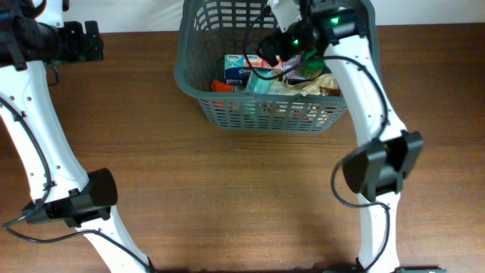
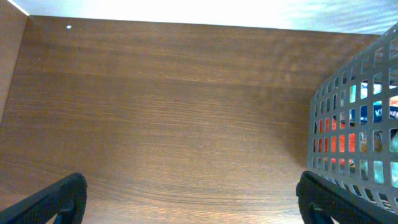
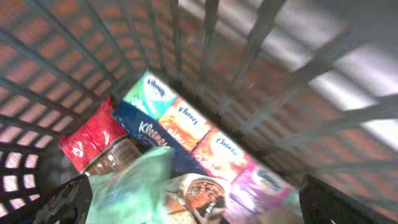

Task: Pack container
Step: 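Open the right gripper and lift it out of the basket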

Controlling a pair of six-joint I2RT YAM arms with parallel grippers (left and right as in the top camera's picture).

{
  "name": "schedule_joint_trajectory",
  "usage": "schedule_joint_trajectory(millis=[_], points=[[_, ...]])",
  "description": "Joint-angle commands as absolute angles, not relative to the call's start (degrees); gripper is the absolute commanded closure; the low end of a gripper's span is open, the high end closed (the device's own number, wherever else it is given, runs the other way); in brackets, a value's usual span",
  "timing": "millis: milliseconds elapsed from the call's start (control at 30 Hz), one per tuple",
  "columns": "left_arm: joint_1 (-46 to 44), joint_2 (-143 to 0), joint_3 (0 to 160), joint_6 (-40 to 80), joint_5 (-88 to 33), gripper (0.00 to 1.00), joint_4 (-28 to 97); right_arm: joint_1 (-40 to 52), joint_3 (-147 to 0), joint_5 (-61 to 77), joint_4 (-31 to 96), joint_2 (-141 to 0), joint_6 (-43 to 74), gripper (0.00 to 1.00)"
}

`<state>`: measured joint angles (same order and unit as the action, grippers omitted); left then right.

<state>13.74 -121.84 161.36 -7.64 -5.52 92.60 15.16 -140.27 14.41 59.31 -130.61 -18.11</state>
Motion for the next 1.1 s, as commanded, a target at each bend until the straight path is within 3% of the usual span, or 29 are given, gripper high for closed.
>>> schedule_joint_trajectory(millis=[0,500,667,900,1067], points=[[14.0,-122.4,161.3,-7.1,-5.5,0.01,92.7,15.4,-140.6,12.2,59.1,-122.3,-17.9,0.01],[14.0,-122.4,161.3,-7.1,-5.5,0.01,92.7,11.5,-140.6,11.2,61.7,-110.3,-17.9,0.01],[14.0,-122.4,161.3,-7.1,-5.5,0.01,92.7,4.0,-140.6,9.2,61.7,-102.9,-16.7,0.01],[14.0,-122.4,161.3,-7.1,-5.5,0.01,92.7,-13.8,-140.6,9.4,63.0,-96.6,-5.5,0.01],[14.0,-122.4,161.3,-7.1,-5.5,0.01,92.7,-20.0,-140.6,9.8,65.1,-95.9,-4.8,0.01]])
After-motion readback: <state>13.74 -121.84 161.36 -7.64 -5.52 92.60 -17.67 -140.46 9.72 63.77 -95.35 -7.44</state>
